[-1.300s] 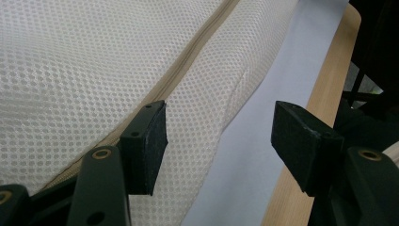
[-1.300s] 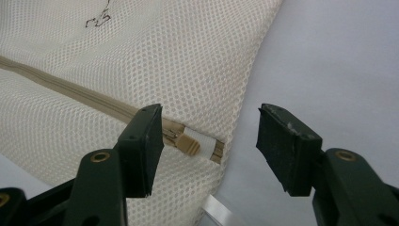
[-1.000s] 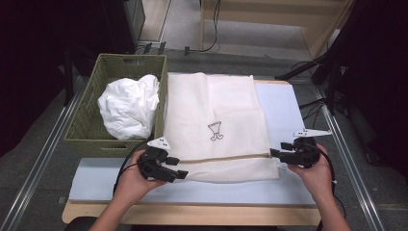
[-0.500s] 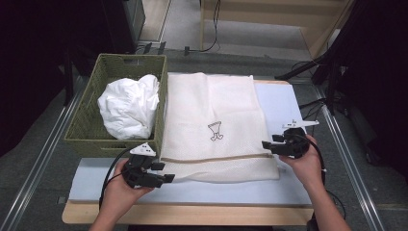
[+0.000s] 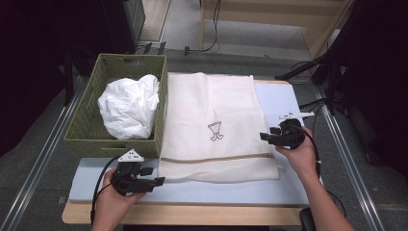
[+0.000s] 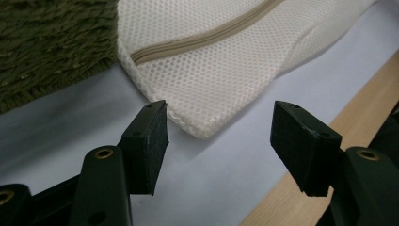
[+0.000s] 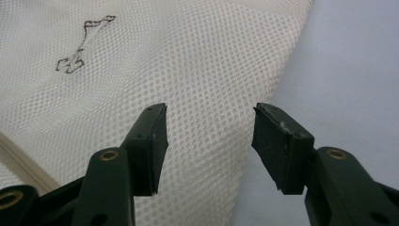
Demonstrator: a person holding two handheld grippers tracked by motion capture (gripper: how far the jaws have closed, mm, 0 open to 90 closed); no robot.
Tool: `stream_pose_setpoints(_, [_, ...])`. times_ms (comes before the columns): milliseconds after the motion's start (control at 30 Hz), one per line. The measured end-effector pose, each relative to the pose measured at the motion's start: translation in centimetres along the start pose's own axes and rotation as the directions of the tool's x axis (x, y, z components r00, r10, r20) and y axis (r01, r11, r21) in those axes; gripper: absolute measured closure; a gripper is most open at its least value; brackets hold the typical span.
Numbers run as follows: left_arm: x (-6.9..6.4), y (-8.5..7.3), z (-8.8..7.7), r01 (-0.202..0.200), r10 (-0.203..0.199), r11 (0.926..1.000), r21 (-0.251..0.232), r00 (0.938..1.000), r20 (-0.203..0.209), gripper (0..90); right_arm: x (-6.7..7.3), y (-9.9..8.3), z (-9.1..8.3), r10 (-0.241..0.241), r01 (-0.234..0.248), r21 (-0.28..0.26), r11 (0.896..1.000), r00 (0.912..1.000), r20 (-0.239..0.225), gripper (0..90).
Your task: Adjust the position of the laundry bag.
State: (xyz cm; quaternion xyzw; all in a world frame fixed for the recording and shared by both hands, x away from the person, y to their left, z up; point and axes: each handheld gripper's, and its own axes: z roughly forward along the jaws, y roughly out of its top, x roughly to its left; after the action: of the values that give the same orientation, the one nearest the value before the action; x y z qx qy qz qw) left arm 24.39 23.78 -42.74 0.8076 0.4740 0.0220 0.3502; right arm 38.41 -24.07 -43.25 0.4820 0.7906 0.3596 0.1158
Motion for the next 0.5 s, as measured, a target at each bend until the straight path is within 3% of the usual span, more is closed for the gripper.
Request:
stream_pose_setpoints(100, [0.1,-0.1,0.6,0.007,-0.007,0.9999,0.011,0.9998,-0.017,36.6,-0.1,0.1,0.3,0.005,-0.005,0.01,1.0,1.0,0.003,46.4])
stream_pose_setpoints(167, [0.1,-0.2,0.9,0.025,-0.025,0.9997,-0.003,0.9997,-0.005,35.0,-0.1,0.2,0.6,0.005,-0.005,0.012,1.0,1.0,-0.003,47.5])
stream_pose_setpoints(333, [0.1,-0.1,1.6,0.008,-0.008,0.9999,0.012,0.9998,-0.018,34.9,-0.2,0.3,0.9,0.011,-0.011,0.015,1.0,0.9999,0.0,47.5])
stream_pose_setpoints(433, [0.4,0.1,2.3,0.022,-0.022,0.9995,0.021,0.9997,-0.005,34.1,-0.6,0.4,1.9,0.04,-0.04,0.031,0.999,0.9992,0.006,47.0])
stream_pose_setpoints(500, [0.3,0.1,2.6,0.01,-0.01,0.9996,0.026,0.9998,-0.019,33.0,-0.8,0.5,2.6,0.048,-0.049,0.047,0.998,0.9987,0.013,46.2])
